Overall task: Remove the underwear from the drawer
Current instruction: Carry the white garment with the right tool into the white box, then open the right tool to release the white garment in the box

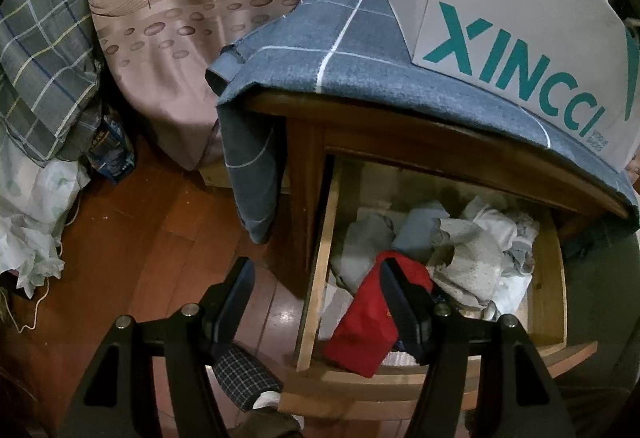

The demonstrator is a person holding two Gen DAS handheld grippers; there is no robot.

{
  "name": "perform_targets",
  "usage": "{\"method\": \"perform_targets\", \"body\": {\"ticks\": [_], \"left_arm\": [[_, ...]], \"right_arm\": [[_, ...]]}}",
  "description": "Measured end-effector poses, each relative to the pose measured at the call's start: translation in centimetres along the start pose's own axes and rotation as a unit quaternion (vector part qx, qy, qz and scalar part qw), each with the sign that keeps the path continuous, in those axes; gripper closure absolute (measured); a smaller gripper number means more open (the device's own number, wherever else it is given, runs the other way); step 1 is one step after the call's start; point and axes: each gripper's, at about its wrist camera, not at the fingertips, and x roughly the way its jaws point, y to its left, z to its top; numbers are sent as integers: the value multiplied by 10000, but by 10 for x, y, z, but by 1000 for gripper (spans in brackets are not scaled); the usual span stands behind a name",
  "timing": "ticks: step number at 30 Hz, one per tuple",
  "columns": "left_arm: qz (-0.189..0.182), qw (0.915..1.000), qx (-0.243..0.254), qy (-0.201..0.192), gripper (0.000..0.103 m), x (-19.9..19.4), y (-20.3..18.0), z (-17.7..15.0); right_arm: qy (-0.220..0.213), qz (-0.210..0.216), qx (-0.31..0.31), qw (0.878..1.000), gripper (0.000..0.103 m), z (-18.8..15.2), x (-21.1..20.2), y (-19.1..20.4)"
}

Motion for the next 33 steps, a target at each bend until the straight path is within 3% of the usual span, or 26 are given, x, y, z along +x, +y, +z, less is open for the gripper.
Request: {"method": "perform_targets", "body": {"ticks": [6, 10, 16, 23, 29, 33], "left_arm": [[-9, 9999, 62, 82, 37, 5, -5, -1], [43, 9999, 115, 79, 37, 5, -7, -1], [79, 9999, -25, 128, 37, 8, 0, -1], [131, 9998, -44, 142, 37, 9, 3, -1], [168, 9998, -25, 129, 37, 6, 4, -3], [144, 9998, -62, 122, 37, 5, 6, -3]], "right_arm": [[169, -171, -55, 9997, 77, -11, 9, 0], [131, -306, -145, 9993, 51, -14, 1, 1], [58, -219, -169, 9996, 50, -20, -26, -1], [-145, 4, -517, 9986, 46, -44, -88, 4], [108, 38, -980, 9951, 42, -105, -121, 10], [559, 86, -1056, 9928, 41, -145, -112, 9]]}}
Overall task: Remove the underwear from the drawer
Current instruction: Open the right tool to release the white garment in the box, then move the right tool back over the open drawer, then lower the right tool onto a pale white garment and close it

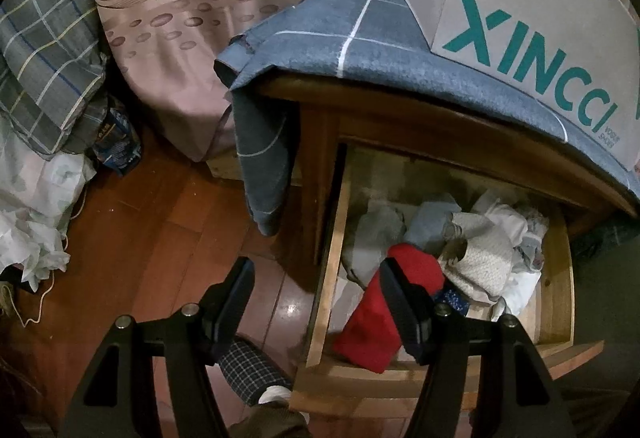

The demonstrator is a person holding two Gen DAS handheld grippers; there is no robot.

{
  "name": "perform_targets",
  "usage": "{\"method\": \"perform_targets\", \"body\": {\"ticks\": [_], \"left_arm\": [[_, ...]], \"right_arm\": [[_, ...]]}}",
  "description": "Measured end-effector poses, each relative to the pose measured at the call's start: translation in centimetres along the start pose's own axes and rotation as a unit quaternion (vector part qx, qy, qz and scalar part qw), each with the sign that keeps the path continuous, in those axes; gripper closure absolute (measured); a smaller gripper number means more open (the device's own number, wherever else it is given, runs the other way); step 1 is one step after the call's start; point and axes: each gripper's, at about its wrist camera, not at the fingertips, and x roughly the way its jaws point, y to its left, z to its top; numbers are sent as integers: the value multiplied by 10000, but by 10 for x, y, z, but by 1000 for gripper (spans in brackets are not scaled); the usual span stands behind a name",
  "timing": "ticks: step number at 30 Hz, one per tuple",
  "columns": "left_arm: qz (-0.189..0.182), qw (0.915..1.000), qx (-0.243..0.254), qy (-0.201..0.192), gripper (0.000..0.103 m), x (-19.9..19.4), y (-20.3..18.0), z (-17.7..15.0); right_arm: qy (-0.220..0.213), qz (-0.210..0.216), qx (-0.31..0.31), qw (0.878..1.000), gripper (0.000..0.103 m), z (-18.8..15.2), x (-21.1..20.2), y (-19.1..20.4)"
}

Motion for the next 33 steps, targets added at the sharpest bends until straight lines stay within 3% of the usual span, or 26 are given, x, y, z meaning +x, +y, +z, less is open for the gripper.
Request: {"method": "perform_targets", "body": {"ticks": [4, 8, 13, 21, 23, 26, 33], "left_arm": [[-60, 10000, -6, 29, 37, -1, 1, -1], [-58, 10000, 28, 27, 37, -1, 0, -1], [-122, 9999, -32, 94, 37, 1, 1, -1], [-160, 9998, 25, 142, 37, 3, -1, -1], [-198, 9997, -11, 174, 37, 4, -1, 0], [-226, 9995, -16, 202, 37, 5, 0, 1], [-326, 9990, -104, 280, 37, 8, 2, 1]], "right_arm": [[506, 70, 5, 9987, 41, -35, 37, 6], [1171, 220, 92, 9928, 41, -67, 101, 17], [1824, 372, 588, 9808, 39, -87, 174, 16], [2726, -13, 89, 9621, 33, -87, 262, 24], [2800, -134, -70, 9599, 32, -85, 275, 25], [3004, -192, -189, 9534, 18, -84, 292, 28], [3274, -275, -503, 9432, 18, -79, 324, 40]]}}
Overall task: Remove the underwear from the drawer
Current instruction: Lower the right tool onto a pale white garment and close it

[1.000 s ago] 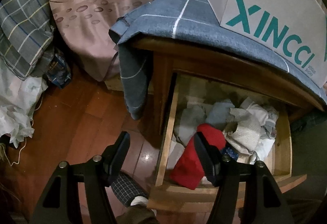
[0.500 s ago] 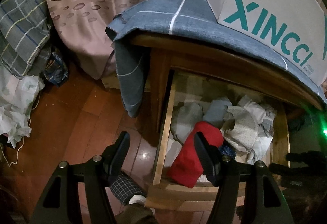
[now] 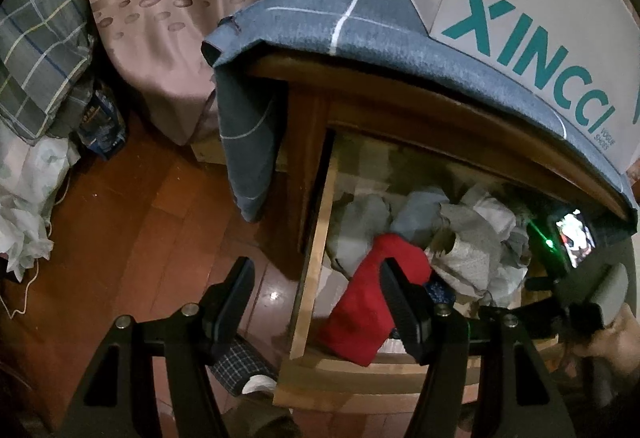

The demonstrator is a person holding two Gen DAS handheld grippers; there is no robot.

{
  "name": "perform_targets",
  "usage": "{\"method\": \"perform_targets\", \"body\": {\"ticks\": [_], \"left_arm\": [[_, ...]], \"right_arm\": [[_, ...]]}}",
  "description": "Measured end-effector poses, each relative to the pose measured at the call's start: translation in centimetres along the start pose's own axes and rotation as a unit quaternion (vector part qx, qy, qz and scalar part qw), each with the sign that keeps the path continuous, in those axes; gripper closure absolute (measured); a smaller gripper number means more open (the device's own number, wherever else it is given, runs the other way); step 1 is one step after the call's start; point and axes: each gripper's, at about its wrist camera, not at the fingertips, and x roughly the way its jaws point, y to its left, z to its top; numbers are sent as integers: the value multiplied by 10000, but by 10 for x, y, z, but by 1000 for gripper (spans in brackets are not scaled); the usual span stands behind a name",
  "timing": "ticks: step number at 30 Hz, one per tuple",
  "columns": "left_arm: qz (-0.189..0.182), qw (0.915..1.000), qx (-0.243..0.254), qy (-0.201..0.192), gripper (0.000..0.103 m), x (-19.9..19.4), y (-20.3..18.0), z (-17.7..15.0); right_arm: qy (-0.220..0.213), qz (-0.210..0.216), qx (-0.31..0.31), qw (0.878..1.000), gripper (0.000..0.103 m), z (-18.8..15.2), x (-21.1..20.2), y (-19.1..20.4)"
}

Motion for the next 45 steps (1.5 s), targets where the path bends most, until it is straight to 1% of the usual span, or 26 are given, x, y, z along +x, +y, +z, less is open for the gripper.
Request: {"method": "perform_targets", "body": {"ticks": [2, 4, 5, 10, 11, 12, 13, 16, 19, 22, 24, 26, 29, 32, 34, 37, 38, 39, 41, 43, 45], "left_arm": [[27, 10000, 30, 2, 37, 0, -1, 0], [15, 10000, 40, -3, 37, 0, -2, 0], [11, 10000, 54, 5, 37, 1, -3, 0], [15, 9999, 98, 41, 37, 3, -5, 0], [14, 9999, 106, 42, 37, 4, -5, 1], [26, 9999, 120, 41, 37, 3, -6, 0], [40, 9999, 132, 38, 37, 3, -6, 0], [51, 9999, 145, 47, 37, 4, -7, 0], [61, 9999, 150, 46, 37, 5, -6, 0], [52, 9999, 129, 55, 37, 5, -5, 0], [43, 9999, 129, 66, 37, 5, -5, 0], [40, 9999, 149, 72, 37, 6, -7, 0], [60, 9997, 215, 72, 37, 6, -9, -1], [86, 9996, 252, 109, 37, 8, -10, -2], [31, 9997, 202, 167, 37, 10, -9, -2], [7, 9996, 187, 219, 37, 12, -9, -2], [9, 9995, 203, 227, 37, 13, -10, -2], [16, 9994, 233, 237, 37, 13, -11, -2], [46, 9993, 266, 239, 37, 14, -13, -1], [22, 9993, 275, 266, 37, 16, -14, -1], [15, 9992, 285, 290, 37, 18, -15, -1]], "right_arm": [[57, -114, 32, 9999, 18, 9, 4, -1], [23, -269, 2, 9996, 18, 15, 6, -2], [-4, -408, -56, 9992, 15, 16, 8, 0], [184, -468, -327, 9982, 17, 21, 17, 5], [200, -486, -366, 9979, 20, 22, 18, 7], [204, -573, -426, 9972, 31, 22, 19, 7], [196, -547, -428, 9974, 35, 22, 19, 6], [133, -498, -554, 9971, 44, 16, 18, -6], [156, -374, -619, 9973, 51, 7, 16, -9], [271, -13, -651, 9975, 52, -4, 13, -13], [361, 134, -807, 9960, 52, -11, 13, -13], [324, 16, -782, 9964, 48, -13, 14, -16], [304, -46, -645, 9974, 36, -8, 15, -25], [331, -150, -765, 9964, 33, 0, 19, -25], [327, -217, -826, 9958, 31, 9, 16, -24], [433, -284, -893, 9947, 30, 18, 19, -21], [466, -304, -913, 9943, 32, 18, 22, -22], [448, -300, -888, 9946, 38, 17, 25, -18], [392, -271, -862, 9951, 46, 14, 22, -21], [327, -258, -859, 9954, 52, 12, 17, -22], [266, -213, -742, 9967, 54, 8, 7, -19]]}}
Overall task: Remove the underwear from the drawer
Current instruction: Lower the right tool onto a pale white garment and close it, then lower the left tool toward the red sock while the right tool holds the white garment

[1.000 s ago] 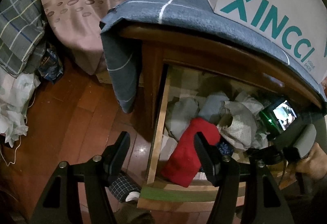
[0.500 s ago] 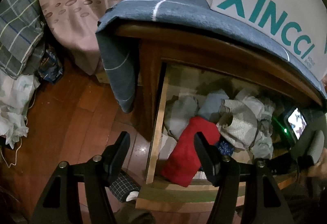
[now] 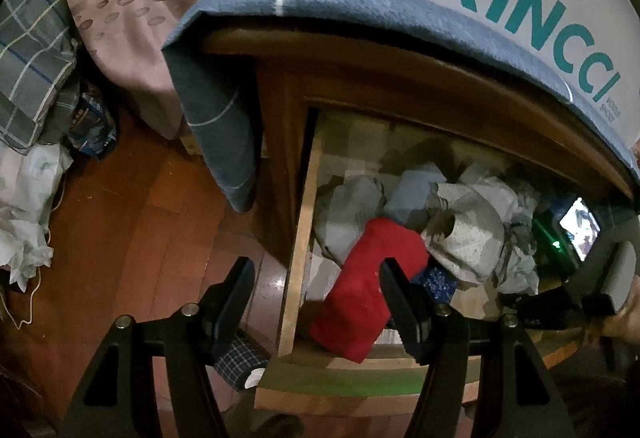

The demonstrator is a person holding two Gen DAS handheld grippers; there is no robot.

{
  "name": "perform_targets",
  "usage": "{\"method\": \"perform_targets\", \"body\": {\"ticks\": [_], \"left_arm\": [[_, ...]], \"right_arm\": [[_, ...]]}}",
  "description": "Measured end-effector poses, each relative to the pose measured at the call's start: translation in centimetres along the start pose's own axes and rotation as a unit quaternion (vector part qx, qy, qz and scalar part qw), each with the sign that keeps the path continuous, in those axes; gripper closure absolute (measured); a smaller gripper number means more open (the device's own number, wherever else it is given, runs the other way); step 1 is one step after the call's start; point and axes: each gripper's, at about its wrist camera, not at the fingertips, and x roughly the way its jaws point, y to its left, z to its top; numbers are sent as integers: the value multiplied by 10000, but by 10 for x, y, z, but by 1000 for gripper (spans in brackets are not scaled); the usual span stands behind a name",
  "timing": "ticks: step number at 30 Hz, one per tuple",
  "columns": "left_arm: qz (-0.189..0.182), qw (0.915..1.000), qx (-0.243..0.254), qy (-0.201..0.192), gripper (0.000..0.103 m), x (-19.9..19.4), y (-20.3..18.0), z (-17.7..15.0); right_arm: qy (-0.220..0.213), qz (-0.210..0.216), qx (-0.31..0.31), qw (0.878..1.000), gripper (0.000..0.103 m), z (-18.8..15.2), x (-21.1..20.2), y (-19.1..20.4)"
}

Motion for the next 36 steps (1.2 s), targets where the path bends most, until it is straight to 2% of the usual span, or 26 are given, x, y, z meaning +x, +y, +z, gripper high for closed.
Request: {"method": "perform_targets", "body": {"ticks": [3, 7, 12, 15, 20, 25, 28, 31, 36], "left_arm": [[-37, 10000, 45, 73, 37, 4, -3, -1], [-20, 9997, 178, 176, 37, 10, -8, -4], [-14, 9988, 358, 334, 37, 20, -19, -6], [-88, 9984, 334, 448, 37, 24, -22, -7], [-71, 9974, 477, 543, 37, 29, -29, -8], [-11, 9963, 545, 668, 37, 36, -33, -10], [-276, 9948, 517, 831, 37, 42, -37, -9], [-494, 9914, 548, 1082, 37, 54, -44, -7], [-334, 9881, 669, 1345, 37, 74, -51, -4]], "right_arm": [[-157, 90, 296, 9994, 55, -14, -4, 13], [-611, 697, 952, 9911, 56, -38, -15, 1], [-1310, 1430, 1746, 9653, 56, -67, -37, -16], [-1606, 1542, 2044, 9532, 56, -80, -38, -29], [-1995, 1746, 2290, 9366, 56, -126, -49, -14], [-2133, 2096, 2430, 9228, 56, -134, -37, -35], [-2150, 2133, 2402, 9223, 56, -139, -44, -43], [-2112, 2202, 2396, 9217, 56, -131, -37, -37], [-2119, 2326, 2529, 9149, 55, -130, -34, -42]]}}
